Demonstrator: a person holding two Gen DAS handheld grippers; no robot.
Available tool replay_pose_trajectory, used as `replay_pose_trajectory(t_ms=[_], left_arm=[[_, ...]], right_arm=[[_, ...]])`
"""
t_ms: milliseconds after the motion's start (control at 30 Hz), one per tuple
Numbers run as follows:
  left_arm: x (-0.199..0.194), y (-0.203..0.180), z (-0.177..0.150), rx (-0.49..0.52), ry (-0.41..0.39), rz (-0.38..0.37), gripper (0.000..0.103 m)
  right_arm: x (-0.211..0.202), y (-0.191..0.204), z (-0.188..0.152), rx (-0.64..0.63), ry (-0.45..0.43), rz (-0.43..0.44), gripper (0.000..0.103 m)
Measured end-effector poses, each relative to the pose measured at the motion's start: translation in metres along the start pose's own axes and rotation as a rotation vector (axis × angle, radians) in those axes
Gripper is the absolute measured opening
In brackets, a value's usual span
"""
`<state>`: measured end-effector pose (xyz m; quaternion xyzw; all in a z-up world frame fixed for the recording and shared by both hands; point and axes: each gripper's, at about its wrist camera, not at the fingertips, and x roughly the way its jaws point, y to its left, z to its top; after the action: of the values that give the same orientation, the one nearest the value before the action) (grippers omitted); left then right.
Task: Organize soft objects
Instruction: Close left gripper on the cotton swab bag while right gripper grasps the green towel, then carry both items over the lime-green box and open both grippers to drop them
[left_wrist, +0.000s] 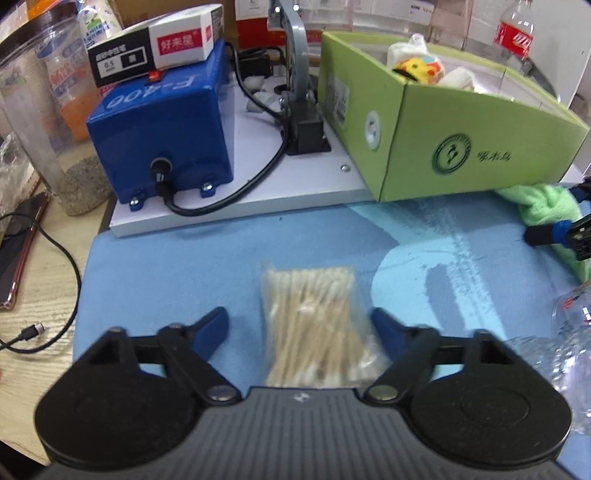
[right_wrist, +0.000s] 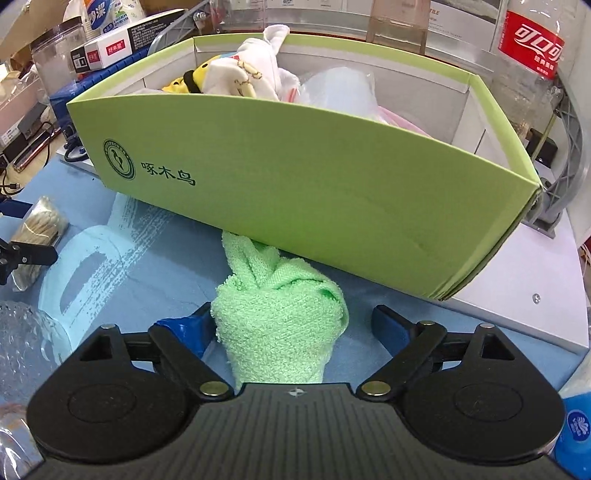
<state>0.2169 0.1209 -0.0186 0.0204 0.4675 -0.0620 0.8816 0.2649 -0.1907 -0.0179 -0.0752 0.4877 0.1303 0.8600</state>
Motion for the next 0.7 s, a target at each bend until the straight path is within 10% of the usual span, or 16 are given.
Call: replay_pose_trajectory(t_ms=[33,167,467,700], left_arm=[[-0.003,-0.001,0.002,-0.003,-0.003,0.014,0.041],[-0.009,0.002,0.008,-0.062,0.002,0.020,0.037],[-0.089,-0.011,0.031,-0.054,-0.180,-0.041,0.037],[-0.108,-0.030,0.043,-0.008,-0.206,-0.089,0.037]], right_arm=[[0.000,0.001,0.000,-0.001,-0.008,-0.004,0.071],[-0.015,0.000,0.001,0.043,-0.054,0.054,0.021],[-0.089,-0.001,-0.002,0.204,-0.239,0.330,0.020],[-0.140,0.003,0.003,0.183,-0.347,0.286,0.020]])
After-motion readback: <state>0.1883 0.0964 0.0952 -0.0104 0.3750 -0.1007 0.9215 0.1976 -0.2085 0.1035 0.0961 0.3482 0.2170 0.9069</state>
